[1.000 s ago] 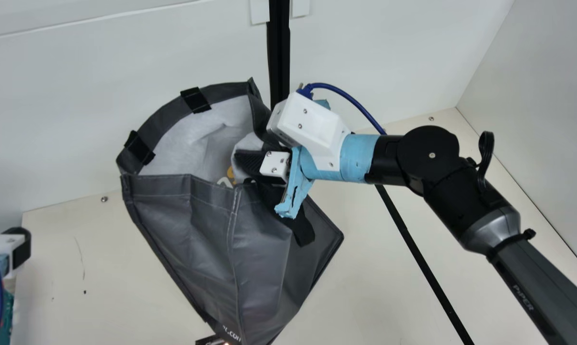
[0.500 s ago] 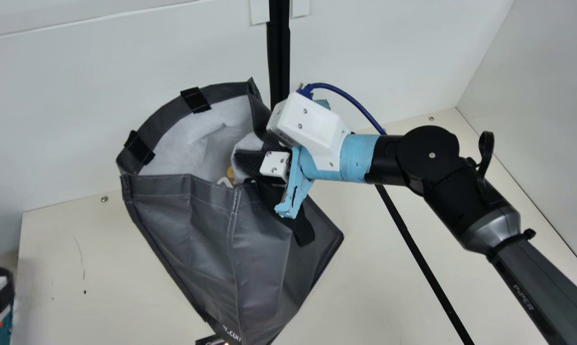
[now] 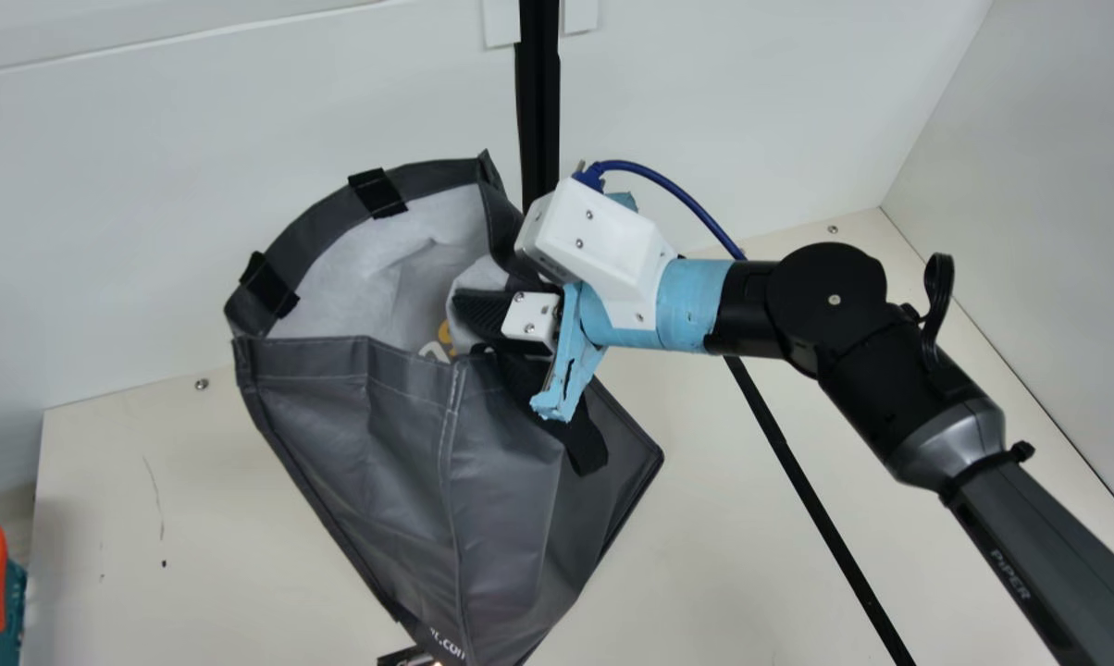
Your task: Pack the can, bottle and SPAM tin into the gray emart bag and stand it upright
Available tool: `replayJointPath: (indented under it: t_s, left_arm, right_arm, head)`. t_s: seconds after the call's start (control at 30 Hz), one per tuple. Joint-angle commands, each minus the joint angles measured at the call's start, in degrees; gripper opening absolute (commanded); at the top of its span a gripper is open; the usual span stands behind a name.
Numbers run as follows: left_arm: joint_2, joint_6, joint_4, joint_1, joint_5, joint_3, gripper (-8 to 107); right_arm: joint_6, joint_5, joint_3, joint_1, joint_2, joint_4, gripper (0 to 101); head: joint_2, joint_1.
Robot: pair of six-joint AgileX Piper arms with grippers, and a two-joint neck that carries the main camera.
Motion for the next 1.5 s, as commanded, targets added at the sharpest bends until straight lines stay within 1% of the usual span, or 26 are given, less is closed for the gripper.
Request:
replayJointPath:
  t_s: [0.0, 0.03, 0.07, 0.2, 0.47, 0.6, 0.8, 0.93, 1.23, 1.47]
  left_arm:
    - [0.0, 0.0, 0.0, 0.0, 0.0, 0.0, 90]
    - [0.0, 0.0, 0.0, 0.0, 0.0, 0.0, 90]
    - [0.0, 0.0, 0.0, 0.0, 0.0, 0.0, 90]
    - [0.0, 0.0, 0.0, 0.0, 0.0, 0.0, 90]
    - [0.0, 0.0, 0.0, 0.0, 0.0, 0.0, 90]
    - [0.0, 0.0, 0.0, 0.0, 0.0, 0.0, 90]
    - [0.0, 0.0, 0.0, 0.0, 0.0, 0.0, 90]
    - [0.0, 0.0, 0.0, 0.0, 0.0, 0.0, 90]
    - [0.0, 0.0, 0.0, 0.0, 0.0, 0.0, 90]
    - [0.0, 0.0, 0.0, 0.0, 0.0, 0.0, 90]
  right_arm:
    - [0.0, 0.0, 0.0, 0.0, 0.0, 0.0, 0]
    - [0.0, 0.0, 0.0, 0.0, 0.0, 0.0, 0]
    - [1.7, 0.1, 0.5, 0.4, -1.5, -1.2, 0]
    - [2.6, -0.1, -0.5, -0.5, -1.7, -1.8, 0]
    - [4.6, 0.7, -3.9, -5.9, -2.0, -3.6, 0]
    - [5.8, 0.8, -4.6, -9.0, -2.4, -4.8, 0]
    - [8.2, 0.0, -5.0, -13.0, -3.1, -7.6, 0]
    - [10.3, -1.1, -5.3, -15.3, -3.3, -10.1, 0]
    - [16.6, -4.7, -6.4, -18.8, -3.2, -17.6, 0]
    - [20.8, -5.9, -7.8, -21.5, -2.9, -23.0, 0]
  head:
    - [-0.1, -1.3]
    - [-0.1, -1.3]
    - [-0.1, -1.3]
    - [-0.1, -1.3]
    - [-0.1, -1.3]
    - [-0.1, -1.3]
    - [-0.1, -1.3]
    - [-0.1, -1.3]
    - [-0.1, -1.3]
    - [-0.1, -1.3]
